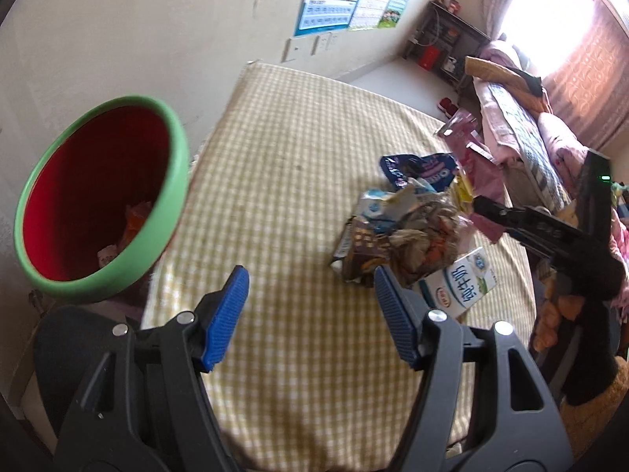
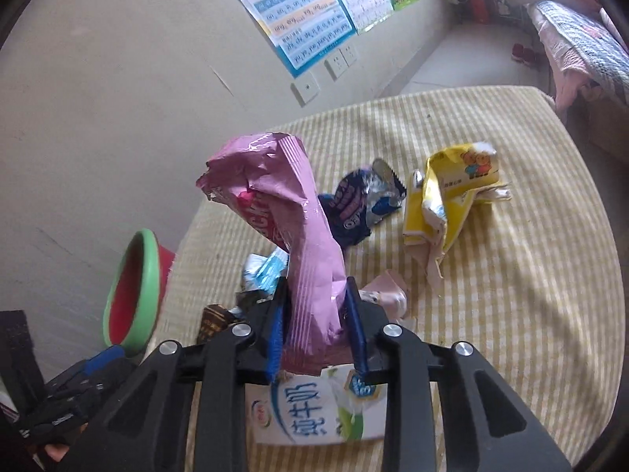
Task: Collect trash
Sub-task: 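Grasp the pink snack bag with the right gripper, then grasp the brown chocolate wrapper with the left gripper while the right holds the pink bag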
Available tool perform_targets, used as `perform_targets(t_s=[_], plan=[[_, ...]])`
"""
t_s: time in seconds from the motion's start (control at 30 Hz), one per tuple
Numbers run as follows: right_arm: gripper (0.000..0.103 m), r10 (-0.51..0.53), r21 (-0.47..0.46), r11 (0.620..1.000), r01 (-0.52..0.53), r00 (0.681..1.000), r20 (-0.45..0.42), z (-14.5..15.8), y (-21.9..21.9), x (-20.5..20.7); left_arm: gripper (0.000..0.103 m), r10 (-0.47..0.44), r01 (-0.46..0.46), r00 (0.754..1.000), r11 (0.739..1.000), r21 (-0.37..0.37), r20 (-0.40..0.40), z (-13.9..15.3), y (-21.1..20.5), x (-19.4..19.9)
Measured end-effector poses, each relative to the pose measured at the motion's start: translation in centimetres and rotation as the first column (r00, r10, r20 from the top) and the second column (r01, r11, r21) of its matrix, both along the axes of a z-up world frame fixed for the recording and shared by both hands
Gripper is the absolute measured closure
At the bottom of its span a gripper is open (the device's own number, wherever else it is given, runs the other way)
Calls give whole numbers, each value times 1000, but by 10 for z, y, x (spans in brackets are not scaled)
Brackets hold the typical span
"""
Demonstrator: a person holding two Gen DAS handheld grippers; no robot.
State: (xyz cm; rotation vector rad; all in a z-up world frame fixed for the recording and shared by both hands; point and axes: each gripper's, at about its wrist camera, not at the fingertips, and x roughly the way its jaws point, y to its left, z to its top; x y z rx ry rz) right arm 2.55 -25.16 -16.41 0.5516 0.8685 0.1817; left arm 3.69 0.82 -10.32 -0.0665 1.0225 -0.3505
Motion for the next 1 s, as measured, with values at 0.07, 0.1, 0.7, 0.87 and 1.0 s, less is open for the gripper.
perform_targets(t_s=[0.07,0.1,0.7,0.87,1.0], plan=[[76,-12,8,1000,12,999,31,11,-2,-11,40,-15,15,1000,1000,-1,0,-2,-10,5],[76,-20,6,1000,20,999,46,15,-4,-16,40,-21,21,1000,1000,-6,-3,-3,-14,8],[75,-71,12,997,70,996,49,6,-21,-44,52,-66,62,986,998,-29,-153,-62,-56,48],[75,-59,8,998,59,997,41,4,-17,-41,58,-66,61,989,997,-38,-132,-61,-55,45],[75,-48,2,999,48,998,45,5,-14,-40,59,-63,61,992,998,-26,-110,-56,-52,42]])
